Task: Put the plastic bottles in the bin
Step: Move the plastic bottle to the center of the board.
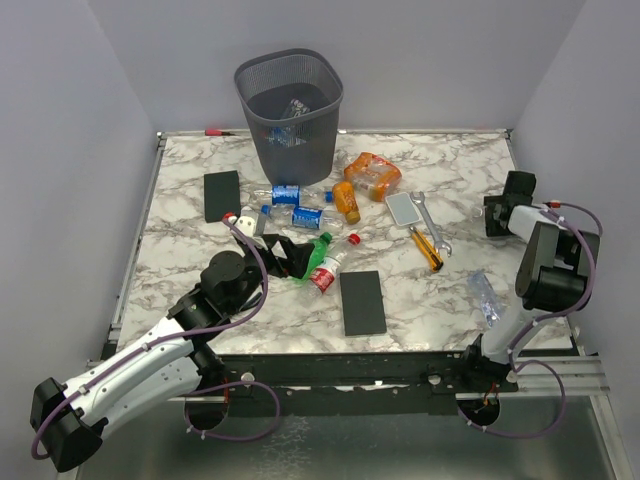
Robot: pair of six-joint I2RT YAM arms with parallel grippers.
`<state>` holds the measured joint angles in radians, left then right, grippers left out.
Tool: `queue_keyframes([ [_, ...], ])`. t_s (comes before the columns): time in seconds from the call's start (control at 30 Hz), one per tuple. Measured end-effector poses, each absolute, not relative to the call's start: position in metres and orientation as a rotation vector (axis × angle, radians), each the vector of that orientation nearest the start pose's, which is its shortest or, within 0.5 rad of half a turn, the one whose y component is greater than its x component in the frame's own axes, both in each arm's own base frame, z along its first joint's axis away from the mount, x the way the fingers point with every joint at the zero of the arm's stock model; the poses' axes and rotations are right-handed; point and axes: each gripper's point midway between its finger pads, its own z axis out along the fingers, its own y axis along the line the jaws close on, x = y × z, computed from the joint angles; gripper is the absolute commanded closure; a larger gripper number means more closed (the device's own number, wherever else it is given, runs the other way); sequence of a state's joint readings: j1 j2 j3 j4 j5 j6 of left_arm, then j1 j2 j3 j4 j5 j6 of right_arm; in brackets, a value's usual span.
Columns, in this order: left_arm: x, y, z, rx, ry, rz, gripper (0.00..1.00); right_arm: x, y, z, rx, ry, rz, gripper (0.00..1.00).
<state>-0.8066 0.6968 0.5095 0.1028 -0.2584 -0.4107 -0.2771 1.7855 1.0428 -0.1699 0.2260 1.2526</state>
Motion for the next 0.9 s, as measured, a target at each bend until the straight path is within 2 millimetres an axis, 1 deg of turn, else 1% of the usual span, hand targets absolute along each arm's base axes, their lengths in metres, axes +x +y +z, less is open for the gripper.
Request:
queue_keyframes([
  [0.07,0.238,-0.206,0.237,0.134,1.696,-0.708,0.01,0.426,-0.118,0.049,1.723,1.727,0.165,0.53],
  [0.13,0.237,-0.206,0.237,0.134,1.696,-0.708,0.01,0.428,-0.112,0.064,1.664,1.741,0.194,0.55],
  [0.2,0.237,-0.206,0.237,0.134,1.696,-0.708,0.01,0.433,-0.103,0.086,1.577,1.748,0.235,0.55],
  [0.27,0.237,-0.206,0.237,0.134,1.696,-0.708,0.01,0.44,-0.086,0.113,1.465,1.754,0.295,0.55],
  [0.37,0.237,-0.206,0.237,0.134,1.696,-0.708,0.01,0.445,-0.051,0.161,1.252,1.76,0.398,0.56],
  [0.43,0.237,-0.206,0.238,0.134,1.696,-0.708,0.01,0.441,-0.023,0.19,1.095,1.767,0.451,0.56],
  [0.53,0.237,-0.206,0.238,0.133,1.695,-0.708,0.01,0.421,0.023,0.226,0.84,1.777,0.515,0.56],
  [0.6,0.237,-0.206,0.238,0.133,1.694,-0.708,0.01,0.399,0.054,0.24,0.669,1.79,0.565,0.55],
  [0.67,0.237,-0.206,0.238,0.133,1.695,-0.709,0.01,0.371,0.082,0.245,0.501,1.811,0.621,0.55],
  [0.7,0.237,-0.206,0.237,0.133,1.696,-0.708,0.01,0.357,0.091,0.245,0.433,1.818,0.645,0.55],
  [0.77,0.238,-0.207,0.237,0.133,1.696,-0.708,0.01,0.33,0.106,0.238,0.318,1.844,0.693,0.55],
  [0.83,0.239,-0.208,0.235,0.133,1.701,-0.708,0.01,0.304,0.118,0.218,0.237,1.899,0.737,0.56],
  [0.9,0.24,-0.209,0.231,0.135,1.713,-0.703,0.01,0.28,0.124,0.19,0.197,1.988,0.76,0.57],
])
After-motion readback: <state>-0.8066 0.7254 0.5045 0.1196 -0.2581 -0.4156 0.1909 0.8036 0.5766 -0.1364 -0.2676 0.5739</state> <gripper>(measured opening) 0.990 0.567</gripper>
